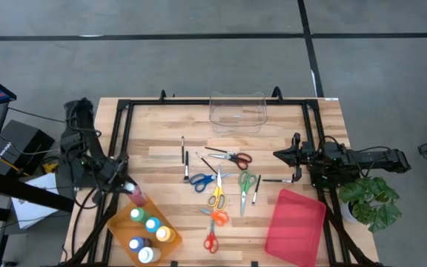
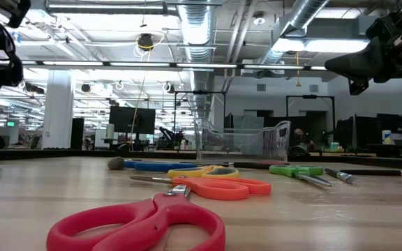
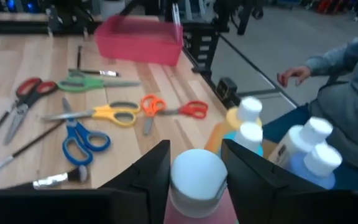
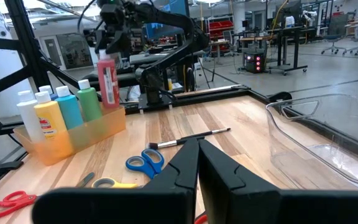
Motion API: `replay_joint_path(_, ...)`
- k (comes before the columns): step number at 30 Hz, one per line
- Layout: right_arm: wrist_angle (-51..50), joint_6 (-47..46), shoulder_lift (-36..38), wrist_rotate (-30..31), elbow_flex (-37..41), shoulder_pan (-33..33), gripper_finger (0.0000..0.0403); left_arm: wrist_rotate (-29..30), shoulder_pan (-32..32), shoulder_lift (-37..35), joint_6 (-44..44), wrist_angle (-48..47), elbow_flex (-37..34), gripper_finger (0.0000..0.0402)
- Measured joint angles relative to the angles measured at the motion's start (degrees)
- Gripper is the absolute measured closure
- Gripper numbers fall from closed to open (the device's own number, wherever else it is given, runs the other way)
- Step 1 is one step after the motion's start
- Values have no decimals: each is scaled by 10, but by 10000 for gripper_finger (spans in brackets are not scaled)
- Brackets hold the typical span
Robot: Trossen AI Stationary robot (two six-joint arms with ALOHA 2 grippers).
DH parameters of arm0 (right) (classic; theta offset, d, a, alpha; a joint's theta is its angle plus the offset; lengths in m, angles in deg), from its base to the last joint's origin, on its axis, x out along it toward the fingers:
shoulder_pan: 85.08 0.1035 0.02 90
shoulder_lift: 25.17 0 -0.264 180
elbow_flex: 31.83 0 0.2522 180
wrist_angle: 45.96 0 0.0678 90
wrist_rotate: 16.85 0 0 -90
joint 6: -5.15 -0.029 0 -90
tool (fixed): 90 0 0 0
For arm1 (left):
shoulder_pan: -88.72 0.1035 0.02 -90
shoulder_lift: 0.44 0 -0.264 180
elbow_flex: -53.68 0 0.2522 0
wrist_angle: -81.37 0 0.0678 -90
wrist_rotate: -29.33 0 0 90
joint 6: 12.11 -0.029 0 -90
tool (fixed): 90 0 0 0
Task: Pick & Place Paint Supplies
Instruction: Put the red paint bottle into the orange bin
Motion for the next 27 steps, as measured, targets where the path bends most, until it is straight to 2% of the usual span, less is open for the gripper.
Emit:
replay_joint_path(5,0,0,0,0,0,0,395,0,-21,0,18,27,-32,285)
replay_joint_path(11,0,0,0,0,0,0,395,26,-37,0,20,50,-65,267)
replay_joint_path(18,0,0,0,0,0,0,395,34,-40,0,20,96,-111,283)
replay_joint_path(24,0,0,0,0,0,0,395,55,-40,0,20,119,-124,268)
replay_joint_path(27,0,0,0,0,0,0,395,63,-40,0,20,135,-143,273)
